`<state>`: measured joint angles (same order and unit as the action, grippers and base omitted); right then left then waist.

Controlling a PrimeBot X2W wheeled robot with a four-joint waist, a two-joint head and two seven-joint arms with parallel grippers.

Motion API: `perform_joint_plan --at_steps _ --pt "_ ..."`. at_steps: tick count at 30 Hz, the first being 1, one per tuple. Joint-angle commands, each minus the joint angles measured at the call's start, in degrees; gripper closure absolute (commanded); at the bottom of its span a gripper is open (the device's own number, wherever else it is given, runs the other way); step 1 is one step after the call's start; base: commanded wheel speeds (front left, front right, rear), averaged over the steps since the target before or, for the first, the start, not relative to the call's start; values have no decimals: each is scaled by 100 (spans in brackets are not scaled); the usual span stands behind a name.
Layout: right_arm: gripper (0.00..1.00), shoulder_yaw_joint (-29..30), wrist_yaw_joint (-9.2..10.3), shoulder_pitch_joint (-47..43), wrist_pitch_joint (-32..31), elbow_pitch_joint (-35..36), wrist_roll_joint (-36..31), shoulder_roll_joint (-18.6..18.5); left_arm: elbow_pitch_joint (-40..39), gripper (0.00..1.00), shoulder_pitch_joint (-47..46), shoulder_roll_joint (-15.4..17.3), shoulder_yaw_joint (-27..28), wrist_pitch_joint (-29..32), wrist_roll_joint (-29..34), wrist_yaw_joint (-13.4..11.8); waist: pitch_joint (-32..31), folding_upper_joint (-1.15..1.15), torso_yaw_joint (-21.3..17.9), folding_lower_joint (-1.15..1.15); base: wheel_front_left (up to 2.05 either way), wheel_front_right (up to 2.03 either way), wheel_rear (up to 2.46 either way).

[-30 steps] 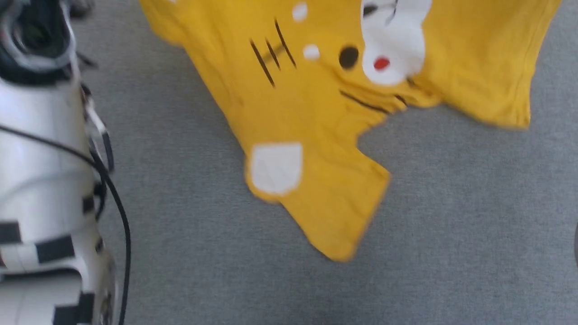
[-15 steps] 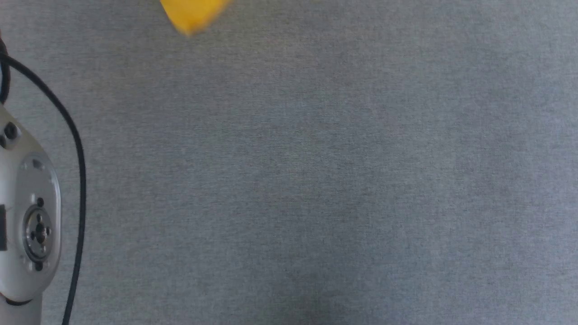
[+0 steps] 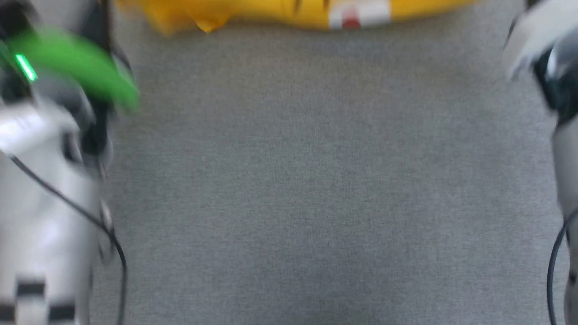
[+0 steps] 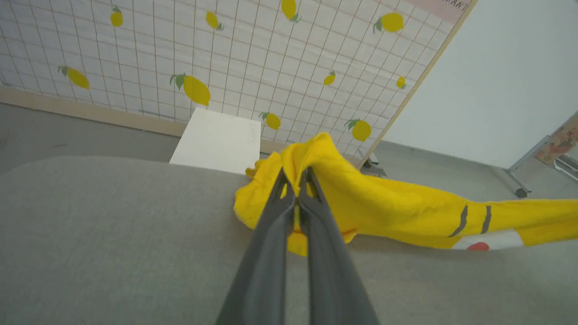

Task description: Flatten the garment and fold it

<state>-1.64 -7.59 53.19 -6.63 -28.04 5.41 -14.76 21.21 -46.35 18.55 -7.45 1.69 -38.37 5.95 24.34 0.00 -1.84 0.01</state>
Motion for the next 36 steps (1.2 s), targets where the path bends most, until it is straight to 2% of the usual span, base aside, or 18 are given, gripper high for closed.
perform_joint_plan --at_steps 1,6,9,12,19,25,26,28,32,36 --pt "100 -52 10 -354 -72 150 197 -102 -164 100 550 66 -46 240 -150 28 -453 0 112 -1 0 0 0" --pt "100 -70 10 -1778 -513 831 691 -318 -974 100 2483 106 -196 1132 -632 -132 -903 0 190 -1 0 0 0" --pt "100 -130 10 -2570 -740 1234 918 -397 -1496 100 3488 27 -219 1486 -1022 -240 -1107 0 211 -1 0 0 0" --pt "100 -124 10 -3351 -964 1558 1011 -520 -1937 100 4417 107 -359 1880 -1173 -394 -1285 0 238 -1 0 0 0" --pt "100 342 10 -4640 -1298 1973 1053 -458 -2429 100 5505 313 -513 2338 -1233 -707 -1487 0 350 -1 0 0 0" --pt "100 663 10 -5633 -1974 2331 1099 -323 -2601 100 5860 430 -585 2391 -1164 -752 -1559 0 419 -1 0 0 0" --pt "100 840 10 -5994 -2253 2588 1071 -148 -2614 100 5992 457 -656 2399 -1096 -775 -1561 0 395 -1 0 0 0" --pt "100 937 10 -6134 -2266 2728 1032 -25 -2649 100 6066 437 -701 2372 -1058 -796 -1564 0 370 -1 0 0 0" --pt "100 963 10 -6263 -1770 2995 1042 234 -2825 100 5993 430 -711 1669 -547 -693 -1587 0 361 -1 0 0 0" --pt "100 873 10 -6295 -751 2918 1056 228 -2864 100 5671 211 -757 662 28 -573 -1612 0 386 -1 0 0 0"
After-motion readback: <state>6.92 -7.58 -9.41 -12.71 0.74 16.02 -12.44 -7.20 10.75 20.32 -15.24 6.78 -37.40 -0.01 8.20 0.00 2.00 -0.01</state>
